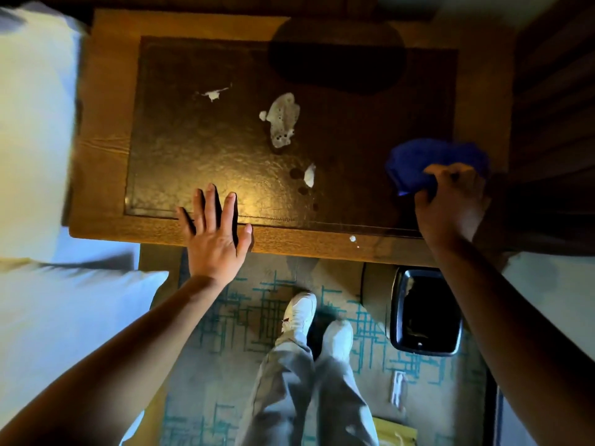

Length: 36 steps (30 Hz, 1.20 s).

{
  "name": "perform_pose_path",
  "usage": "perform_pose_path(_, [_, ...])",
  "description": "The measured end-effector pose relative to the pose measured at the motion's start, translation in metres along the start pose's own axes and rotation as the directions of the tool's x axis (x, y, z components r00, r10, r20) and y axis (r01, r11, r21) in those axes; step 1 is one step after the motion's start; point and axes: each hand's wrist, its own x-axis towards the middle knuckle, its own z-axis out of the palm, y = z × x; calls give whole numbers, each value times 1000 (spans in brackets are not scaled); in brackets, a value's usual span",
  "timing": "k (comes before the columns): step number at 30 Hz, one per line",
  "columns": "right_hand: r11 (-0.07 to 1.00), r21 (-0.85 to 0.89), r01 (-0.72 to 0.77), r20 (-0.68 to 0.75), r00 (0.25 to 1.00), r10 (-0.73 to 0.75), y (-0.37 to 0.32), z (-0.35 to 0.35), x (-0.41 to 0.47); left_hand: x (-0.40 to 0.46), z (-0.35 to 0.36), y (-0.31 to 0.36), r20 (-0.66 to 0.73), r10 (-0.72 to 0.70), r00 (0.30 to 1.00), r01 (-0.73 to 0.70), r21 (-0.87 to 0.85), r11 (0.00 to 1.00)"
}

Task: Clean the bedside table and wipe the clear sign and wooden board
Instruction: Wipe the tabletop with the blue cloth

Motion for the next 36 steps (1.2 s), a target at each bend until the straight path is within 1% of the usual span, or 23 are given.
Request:
perform_pose_path(3, [999, 25, 23, 9, 1000, -23, -4, -1, -13, -1, -1, 1, 15, 3, 1000, -3, 1, 1000])
perform_pose_path(6, [993, 99, 67, 14, 998, -69, -4, 0, -23, 0, -3, 3, 11, -3, 1000, 3, 7, 1000])
perform_pose_path(11, [953, 186, 238, 32, 968, -248, -3, -4, -42, -1, -3, 4, -2, -8, 1000, 8, 1, 1000])
perform_pose_path(13, [932, 253, 259, 24, 962, -274, -16, -10, -46, 1, -10, 0, 17, 6, 1000, -6, -15, 1000])
perform_pose_path(15, [904, 349, 246, -1, 965, -263, -41, -18, -40, 6, -22, -12, 11, 27, 1000, -26, -54, 998])
perform_pose_path(16, [884, 399, 244, -8, 965, -263, -57, -24, -34, 10, -29, -23, -10, 13, 1000, -14, -58, 998])
perform_pose_path(18, [861, 450, 237, 15, 962, -273, -90, -36, -21, 23, -37, -48, -58, -69, 996, 66, -58, 996])
perform_pose_path(19, [849, 455, 269, -1, 953, -301, -109, -40, -13, 31, -37, -62, -67, -123, 990, 119, -66, 991])
perform_pose_path(21, [809, 465, 361, -56, 924, -379, -146, -41, 2, 46, -33, -87, -38, -219, 975, 214, -98, 972])
perform_pose_path(22, [793, 471, 387, -65, 911, -406, -166, -38, 12, 51, -30, -94, -22, -241, 970, 237, -108, 966])
perform_pose_path(24, [778, 485, 400, -70, 904, -421, -205, -28, 32, 54, -22, -101, -18, -236, 972, 232, -116, 966])
perform_pose_path(29, [757, 534, 376, -78, 913, -399, -297, -8, 69, 54, -14, -105, -51, -234, 971, 226, -127, 966])
perform_pose_path(31, [752, 514, 412, -67, 894, -444, -322, 2, 73, 54, -14, -108, -46, -240, 970, 233, -129, 964])
perform_pose_path(32, [761, 473, 445, -52, 876, -480, -330, 7, 75, 54, -14, -109, -36, -244, 969, 237, -129, 963])
perform_pose_path(35, [822, 204, 532, 16, 838, -546, -339, 23, 80, 54, -17, -107, -28, -243, 970, 237, -133, 962])
perform_pose_path(36, [827, 148, 542, 34, 833, -552, -340, 29, 79, 55, -17, -108, -26, -242, 970, 236, -140, 962])
